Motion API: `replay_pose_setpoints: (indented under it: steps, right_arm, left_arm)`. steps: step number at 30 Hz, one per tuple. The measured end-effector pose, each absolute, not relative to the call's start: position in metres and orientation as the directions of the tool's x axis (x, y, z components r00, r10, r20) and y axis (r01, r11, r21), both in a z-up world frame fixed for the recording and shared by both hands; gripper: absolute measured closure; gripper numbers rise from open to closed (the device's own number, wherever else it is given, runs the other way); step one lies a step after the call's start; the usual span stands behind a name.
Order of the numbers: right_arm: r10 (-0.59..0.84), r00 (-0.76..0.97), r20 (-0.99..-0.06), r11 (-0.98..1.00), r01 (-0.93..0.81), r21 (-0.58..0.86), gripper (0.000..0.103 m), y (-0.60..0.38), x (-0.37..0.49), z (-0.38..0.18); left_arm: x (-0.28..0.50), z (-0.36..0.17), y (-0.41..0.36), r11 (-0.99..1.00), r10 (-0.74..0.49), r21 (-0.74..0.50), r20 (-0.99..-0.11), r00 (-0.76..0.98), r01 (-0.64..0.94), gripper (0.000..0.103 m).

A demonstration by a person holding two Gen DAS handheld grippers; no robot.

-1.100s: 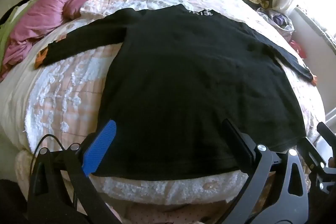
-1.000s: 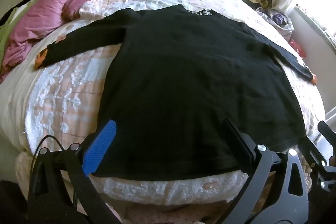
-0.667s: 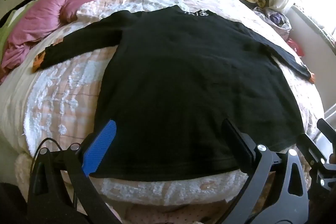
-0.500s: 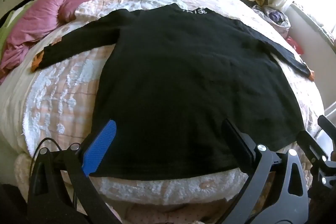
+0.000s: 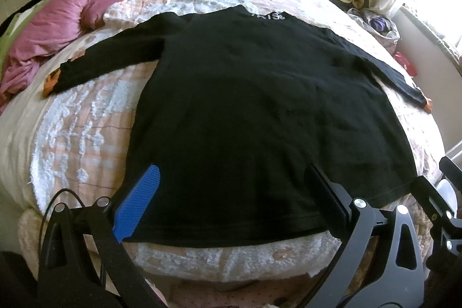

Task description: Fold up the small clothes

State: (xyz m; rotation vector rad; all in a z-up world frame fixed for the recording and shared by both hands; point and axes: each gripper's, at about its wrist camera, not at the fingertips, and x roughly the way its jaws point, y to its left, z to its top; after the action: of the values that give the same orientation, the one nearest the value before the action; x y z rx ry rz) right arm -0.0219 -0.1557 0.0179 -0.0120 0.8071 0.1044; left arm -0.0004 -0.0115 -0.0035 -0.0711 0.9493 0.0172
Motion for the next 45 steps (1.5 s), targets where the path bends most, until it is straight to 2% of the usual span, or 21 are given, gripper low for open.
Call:
replay_pose_setpoints:
  steps: [45]
  right_arm:
    - [0.081,0.687,-0.722,0.994,-0.111,0.005,0.004,-0.146,-0.0237,0.0164]
  left_arm:
    - [-0.0021,0.0031,-0.0088,0.997,-0.025,-0.06,-0.81,0.586,-0.041,0.009]
